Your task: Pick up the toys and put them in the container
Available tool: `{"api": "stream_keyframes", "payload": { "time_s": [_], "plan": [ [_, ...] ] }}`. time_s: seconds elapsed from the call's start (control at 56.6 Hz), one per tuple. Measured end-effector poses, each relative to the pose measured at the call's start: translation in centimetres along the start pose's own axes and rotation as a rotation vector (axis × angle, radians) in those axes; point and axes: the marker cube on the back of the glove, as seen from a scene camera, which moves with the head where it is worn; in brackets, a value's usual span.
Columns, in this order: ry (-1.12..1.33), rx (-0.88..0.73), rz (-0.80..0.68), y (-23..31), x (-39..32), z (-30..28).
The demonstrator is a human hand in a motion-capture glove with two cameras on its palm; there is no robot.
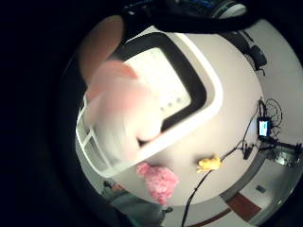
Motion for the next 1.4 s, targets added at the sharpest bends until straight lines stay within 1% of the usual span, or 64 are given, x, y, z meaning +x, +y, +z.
{"api": "stream_keyframes", "payload": {
  "time_s": [0.053, 0.124, 0.283, 0.389, 0.513, 0.583, 0.636, 0.76, 0.972, 1.025, 1.113, 1.396],
  "plan": [
    [-0.117, -0.004, -0.092, 0.5, -1.1, -0.1],
    [-0.116, -0.01, -0.134, 1.3, -0.9, -0.2],
    [-0.146, -0.018, -0.125, 4.5, 0.5, -0.2],
    [-0.243, -0.033, -0.172, 10.5, 1.8, -0.2],
    [-0.219, -0.028, -0.214, 19.7, 5.1, 0.4],
    [-0.188, -0.032, -0.198, 22.9, 6.1, 1.7],
    [-0.183, -0.043, -0.185, 24.3, 6.7, 2.8],
    [-0.148, -0.082, -0.156, 24.1, 7.1, 6.0],
    [0.036, -0.255, -0.081, 22.3, 5.3, 16.7],
    [0.063, -0.268, -0.084, 22.3, 5.0, 19.1],
    [0.094, -0.205, -0.082, 22.5, 4.4, 20.0],
    [0.163, -0.15, -0.074, 22.4, 3.7, 20.2]
  ]
}}
